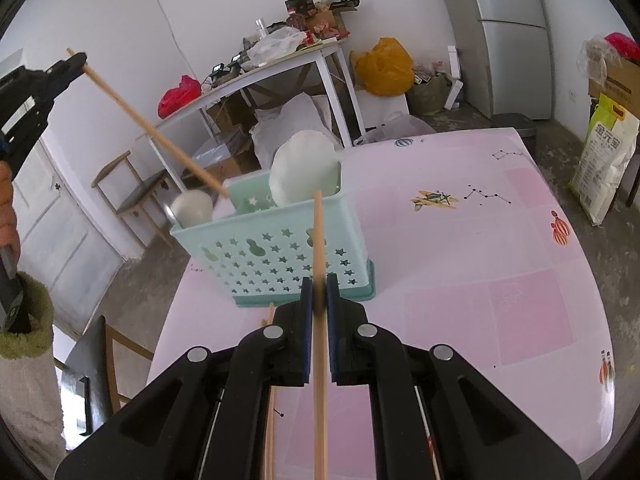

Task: Organize utensils
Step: 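Lower the chopstick into the green holder and open the left tool while the right tool holds its chopstick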

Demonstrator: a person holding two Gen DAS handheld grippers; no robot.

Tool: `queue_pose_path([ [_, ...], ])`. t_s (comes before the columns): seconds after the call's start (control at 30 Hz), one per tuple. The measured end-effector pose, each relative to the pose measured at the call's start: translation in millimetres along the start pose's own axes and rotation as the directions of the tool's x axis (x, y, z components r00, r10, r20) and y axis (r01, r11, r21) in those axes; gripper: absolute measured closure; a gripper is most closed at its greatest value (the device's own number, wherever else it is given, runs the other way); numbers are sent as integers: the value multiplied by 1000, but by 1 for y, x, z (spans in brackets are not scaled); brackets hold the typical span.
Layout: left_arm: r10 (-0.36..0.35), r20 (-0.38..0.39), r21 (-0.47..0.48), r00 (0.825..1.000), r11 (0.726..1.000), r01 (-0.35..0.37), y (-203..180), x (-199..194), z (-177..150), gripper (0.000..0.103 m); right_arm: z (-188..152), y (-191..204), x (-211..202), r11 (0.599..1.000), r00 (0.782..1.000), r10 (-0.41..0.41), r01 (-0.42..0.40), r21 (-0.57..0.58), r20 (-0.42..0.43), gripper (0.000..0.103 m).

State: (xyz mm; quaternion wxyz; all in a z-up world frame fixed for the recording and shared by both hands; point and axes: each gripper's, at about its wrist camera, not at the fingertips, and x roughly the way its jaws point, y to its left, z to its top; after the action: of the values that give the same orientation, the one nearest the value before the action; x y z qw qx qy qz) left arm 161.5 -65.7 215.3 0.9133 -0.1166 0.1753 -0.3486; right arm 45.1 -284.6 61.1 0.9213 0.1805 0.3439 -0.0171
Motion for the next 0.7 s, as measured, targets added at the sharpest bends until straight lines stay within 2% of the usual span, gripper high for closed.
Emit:
queue_pose_path([
  [0.1, 26, -7, 25, 1000, 999, -26, -1, 14, -11, 99, 0, 0, 1, 1000, 1000, 2, -2, 1, 0, 96],
  [0.27, 101, -68, 76, 993, 992, -96, 10, 50, -53, 98, 0, 1, 0, 1000, 1000, 6, -6, -1, 3, 96],
  [0.37, 110, -128, 73, 986, 992, -101, 20, 62, -73, 98, 1, 4, -3, 1000, 1000, 5, -5, -9, 11, 96],
  [0.47, 99, -151, 66, 984, 994, -90, 24, 62, -85, 96, 3, 6, -7, 1000, 1000, 7, -7, -20, 27, 96],
  [0.53, 95, -147, 63, 985, 994, -86, 27, 56, -91, 83, 4, 7, -10, 1000, 999, 11, -10, -24, 41, 96],
  [0.7, 112, -109, 62, 988, 992, -106, 32, 33, -94, 68, 17, 14, -16, 999, 996, 28, -25, -38, 79, 96],
])
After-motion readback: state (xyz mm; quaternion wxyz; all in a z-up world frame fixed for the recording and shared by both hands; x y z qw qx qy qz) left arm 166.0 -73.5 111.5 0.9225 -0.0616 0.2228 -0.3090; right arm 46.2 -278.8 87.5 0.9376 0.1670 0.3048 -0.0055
